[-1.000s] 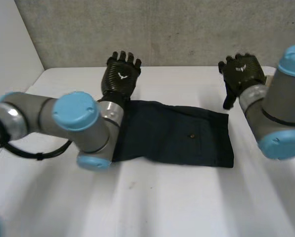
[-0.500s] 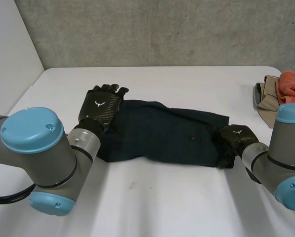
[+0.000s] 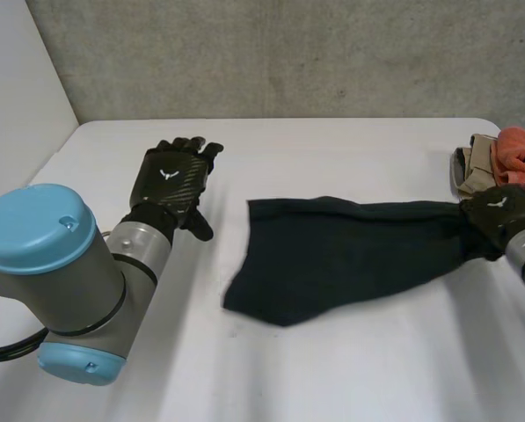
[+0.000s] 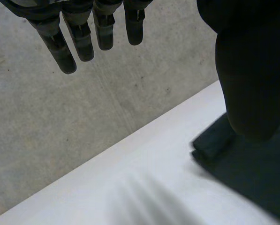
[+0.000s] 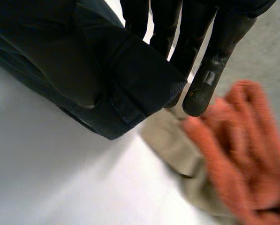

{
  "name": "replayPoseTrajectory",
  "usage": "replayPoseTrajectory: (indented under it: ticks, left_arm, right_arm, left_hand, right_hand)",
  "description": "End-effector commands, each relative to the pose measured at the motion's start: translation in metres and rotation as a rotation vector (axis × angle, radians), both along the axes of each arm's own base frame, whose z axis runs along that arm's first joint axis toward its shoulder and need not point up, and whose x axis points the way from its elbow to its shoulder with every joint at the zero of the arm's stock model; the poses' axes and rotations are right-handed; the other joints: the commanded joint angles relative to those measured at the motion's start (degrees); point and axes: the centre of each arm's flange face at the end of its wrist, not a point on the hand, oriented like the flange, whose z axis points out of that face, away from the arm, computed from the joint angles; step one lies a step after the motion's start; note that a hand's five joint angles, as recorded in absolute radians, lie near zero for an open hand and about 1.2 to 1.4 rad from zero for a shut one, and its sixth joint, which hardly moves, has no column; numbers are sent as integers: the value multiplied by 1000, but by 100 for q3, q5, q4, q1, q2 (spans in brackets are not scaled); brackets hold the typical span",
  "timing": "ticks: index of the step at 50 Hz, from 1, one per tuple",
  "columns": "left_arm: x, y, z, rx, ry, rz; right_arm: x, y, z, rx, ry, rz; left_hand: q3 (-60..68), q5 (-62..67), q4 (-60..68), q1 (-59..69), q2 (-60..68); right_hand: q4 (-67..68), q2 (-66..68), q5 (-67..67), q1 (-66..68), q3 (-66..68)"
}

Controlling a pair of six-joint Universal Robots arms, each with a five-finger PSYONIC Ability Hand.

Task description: Fold the laundry.

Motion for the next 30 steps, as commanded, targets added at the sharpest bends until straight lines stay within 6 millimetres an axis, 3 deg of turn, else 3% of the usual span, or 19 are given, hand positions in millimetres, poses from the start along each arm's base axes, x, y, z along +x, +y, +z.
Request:
replayPoseTrajectory:
  ticks: [1,2,7,8,11,12,14,15,16,18,21,24,25,27,30]
  left_arm:
    - [2,-1,4,-8,6,9]
    - [3,-1,5,-9,7,10]
    - [5,-3,9,-19,12,21]
    - [5,-3,9,-19,11,21]
    - [5,-3,12,-28,16,21]
    - [5,-4,13,-32,19,21]
    - [4,-5,15,-39,22,23]
    - [4,-6,17,-45,25,24]
    - [4,-7,18,-50,28,24]
    - [2,-10,24,-67,39,24]
    - [0,-15,34,-93,55,26]
    - [-7,-20,44,-120,72,14]
    - [-12,-23,44,-121,73,5]
    - [-18,-26,40,-106,66,-5]
    - [-37,-25,30,-70,45,-46]
  right_arm:
    - [49,5,31,-158,171,182]
    - [70,13,40,-198,162,246]
    - [127,47,50,-270,130,444]
    - [146,62,46,-268,120,533]
    - [177,97,28,-234,116,720]
    - [191,117,20,-220,118,821]
    - [201,138,13,-195,110,909]
    - [206,155,7,-160,102,972]
    - [207,158,7,-148,101,982]
    - [204,159,9,-104,80,963]
    - [199,146,15,-29,-32,868]
    - [188,124,34,5,-177,742]
    - [174,107,53,7,-284,644]
    - [161,92,69,9,-393,557]
    - [138,67,81,65,-568,416]
  left_hand:
    - [-153,-210,-107,-36,-105]
    - [-170,-227,-124,-52,-122]
    - [-187,-244,-141,-69,-139]
    - [-187,-244,-141,-69,-139]
    - [-187,-244,-141,-69,-139]
    - [-187,-244,-141,-69,-139]
    - [-187,-244,-141,-69,-139]
    - [-204,-261,-158,-86,-155]
    - [-204,-261,-158,-86,-155]
    - [-204,-261,-158,-86,-155]
    - [-204,-261,-158,-86,-155]
    - [-187,-244,-141,-69,-139]
    - [-187,-244,-141,-69,-139]
    - [-187,-244,-141,-69,-139]
    - [-187,-244,-141,-69,-139]
  right_hand:
    - [1190,1227,1491,2761,1262]
    - [1190,1227,1491,2761,1262]
    - [1190,1227,1491,2761,1262]
    - [1190,1227,1491,2761,1262]
    - [1190,1227,1491,2761,1262]
    - [1190,1227,1491,2761,1262]
    - [-192,-155,109,1379,-120]
    - [-2732,-2695,-2431,-1161,-2660]
    - [-3706,-3669,-3405,-2135,-3634]
    - [-5810,-5773,-5509,-4239,-5738]
    - [-5810,-5773,-5509,-4239,-5738]
    - [-5810,-5773,-5509,-4239,-5738]
    - [-5810,-5773,-5509,-4239,-5738]
    - [-5810,-5773,-5509,-4239,-5738]
    - [-5810,-5773,-5509,-4239,-5738]
